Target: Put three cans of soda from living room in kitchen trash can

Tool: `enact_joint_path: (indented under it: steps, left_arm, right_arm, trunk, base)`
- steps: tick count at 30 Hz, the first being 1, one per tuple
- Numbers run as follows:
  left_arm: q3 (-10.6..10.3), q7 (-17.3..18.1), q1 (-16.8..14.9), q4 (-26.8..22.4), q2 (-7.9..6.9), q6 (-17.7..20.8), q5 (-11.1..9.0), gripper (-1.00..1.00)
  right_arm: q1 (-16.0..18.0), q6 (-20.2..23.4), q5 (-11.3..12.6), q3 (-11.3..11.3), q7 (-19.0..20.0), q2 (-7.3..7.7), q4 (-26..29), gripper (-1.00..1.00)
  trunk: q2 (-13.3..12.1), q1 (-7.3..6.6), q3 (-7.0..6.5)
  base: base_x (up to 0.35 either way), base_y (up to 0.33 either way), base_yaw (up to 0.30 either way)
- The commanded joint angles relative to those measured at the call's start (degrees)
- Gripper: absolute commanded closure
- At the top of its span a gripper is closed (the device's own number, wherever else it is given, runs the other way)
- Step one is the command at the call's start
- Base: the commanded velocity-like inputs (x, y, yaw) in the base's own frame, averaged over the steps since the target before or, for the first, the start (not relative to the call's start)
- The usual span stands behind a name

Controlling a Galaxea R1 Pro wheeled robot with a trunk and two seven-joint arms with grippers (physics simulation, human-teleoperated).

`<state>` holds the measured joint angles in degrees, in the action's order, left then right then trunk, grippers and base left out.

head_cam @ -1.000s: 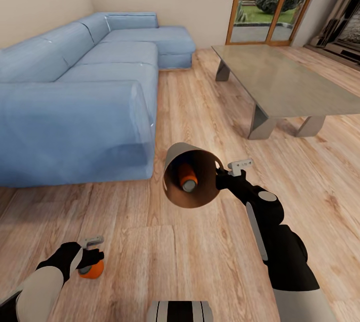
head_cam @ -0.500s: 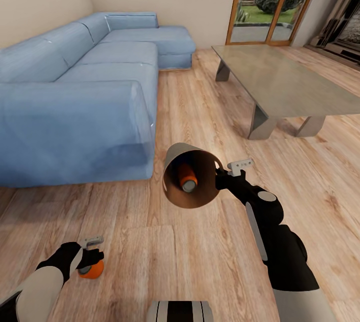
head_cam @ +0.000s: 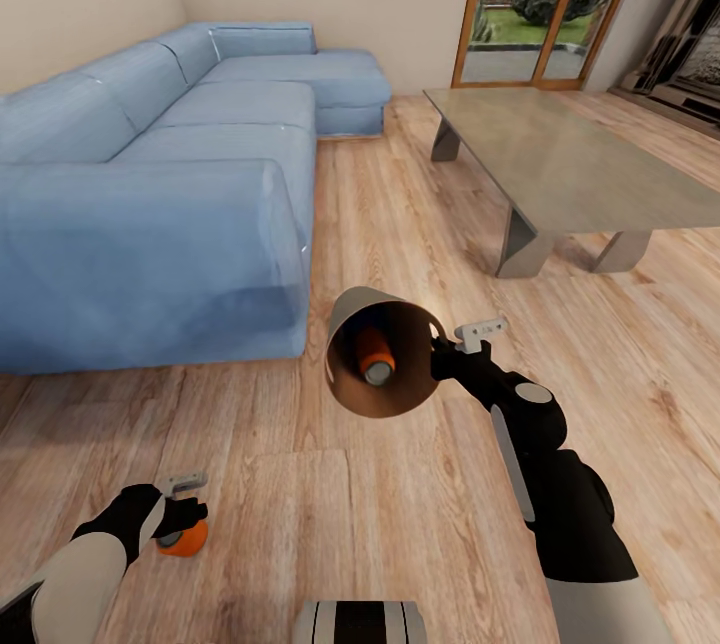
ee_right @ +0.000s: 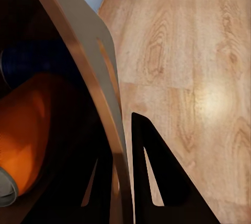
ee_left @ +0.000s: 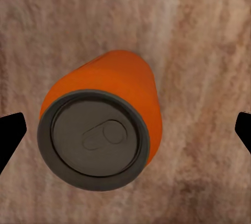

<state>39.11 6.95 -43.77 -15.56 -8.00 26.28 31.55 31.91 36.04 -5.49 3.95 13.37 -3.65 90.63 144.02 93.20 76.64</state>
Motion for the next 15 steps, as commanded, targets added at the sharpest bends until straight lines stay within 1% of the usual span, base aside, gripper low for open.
enact_joint_path:
  steps: [1, 7, 15]
  left_arm:
    - [0.0, 0.0, 0.0, 0.0, 0.0, 0.0, 0.0, -1.0]
    - [0.0, 0.02, 0.0, 0.0, 0.0, 0.0, 0.0, -1.0]
    - [0.0, 0.02, 0.0, 0.0, 0.0, 0.0, 0.0, -1.0]
  right_arm:
    - [0.01, 0.08, 0.84, 0.02, 0.29, 0.0, 0.04, 1.0]
    - [0.0, 0.08, 0.84, 0.01, 0.27, 0.04, -0.01, 1.0]
    - [0.03, 0.08, 0.84, -0.22, 0.29, 0.04, -0.05, 1.0]
  trunk:
    - [0.0, -0.01, -0.01]
    - [0.0, -0.01, -0.01]
    - [0.11, 0.2, 1.77]
  base:
    - [0.0, 0.0, 0.0]
    - [0.0, 0.0, 0.0]
    - [0.0, 0.0, 0.0]
